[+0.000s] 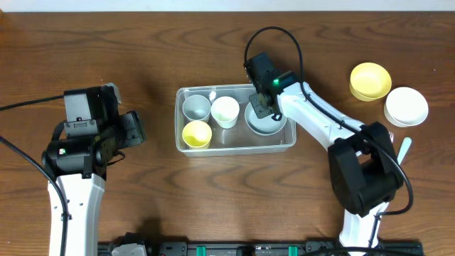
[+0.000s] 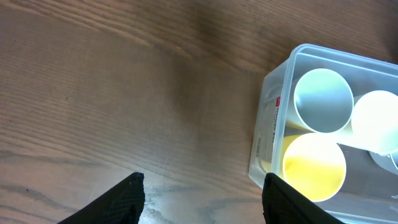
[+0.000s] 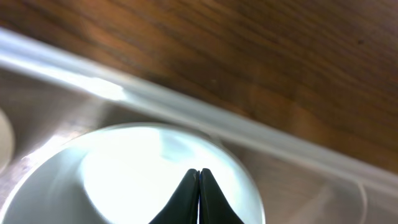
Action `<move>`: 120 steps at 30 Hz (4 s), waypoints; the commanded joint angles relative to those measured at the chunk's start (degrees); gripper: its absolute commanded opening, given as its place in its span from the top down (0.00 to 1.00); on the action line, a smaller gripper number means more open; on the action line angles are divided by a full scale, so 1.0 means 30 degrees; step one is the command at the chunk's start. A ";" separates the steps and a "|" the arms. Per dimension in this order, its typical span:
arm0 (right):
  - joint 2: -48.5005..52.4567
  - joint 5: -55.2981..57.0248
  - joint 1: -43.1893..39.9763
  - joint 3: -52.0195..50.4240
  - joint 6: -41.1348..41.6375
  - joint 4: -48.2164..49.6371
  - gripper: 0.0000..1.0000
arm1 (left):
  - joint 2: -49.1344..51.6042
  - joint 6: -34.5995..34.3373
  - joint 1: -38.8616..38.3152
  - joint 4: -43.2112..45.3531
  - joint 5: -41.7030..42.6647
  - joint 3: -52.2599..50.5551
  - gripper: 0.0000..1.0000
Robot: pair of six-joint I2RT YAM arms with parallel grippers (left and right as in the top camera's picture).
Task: Pack container
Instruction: 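Raise the right gripper and move it to the yellow bowl, then grasp the yellow bowl rim and stack it on the grey bowl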
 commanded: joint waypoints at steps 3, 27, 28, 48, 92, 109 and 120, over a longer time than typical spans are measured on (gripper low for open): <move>-0.3774 -0.0357 -0.0066 0.0066 0.0233 -0.0080 0.73 | 0.0073 -0.0102 0.0066 0.0029 0.0138 0.0007 0.39; -0.3657 -0.3963 -1.2546 0.0058 -0.4313 0.0459 0.14 | 0.0073 -0.0109 0.0066 0.0022 0.0138 0.0007 0.39; -0.3235 -0.3963 -1.2553 0.0058 -0.4605 0.0685 0.14 | 0.0073 -0.0109 0.0058 0.0022 0.0138 0.0007 0.39; 0.1974 -0.3934 -1.2451 0.0058 -0.5989 0.2470 0.26 | 0.0073 -0.0109 0.0058 0.0015 0.0146 0.0007 0.38; -0.6142 -0.4765 -0.5668 0.0066 -0.5974 -0.1282 0.96 | 0.0073 -0.0109 0.0066 0.0022 0.0138 0.0007 0.38; -0.5289 -0.5020 0.0597 0.0022 -0.4087 -0.2980 0.97 | 0.0073 -0.0109 0.0066 0.0015 0.0138 0.0007 0.39; -0.3599 -0.5260 0.1290 0.0022 -0.4124 -0.2914 0.96 | 0.0073 -0.0109 0.0066 0.0015 0.0138 0.0007 0.38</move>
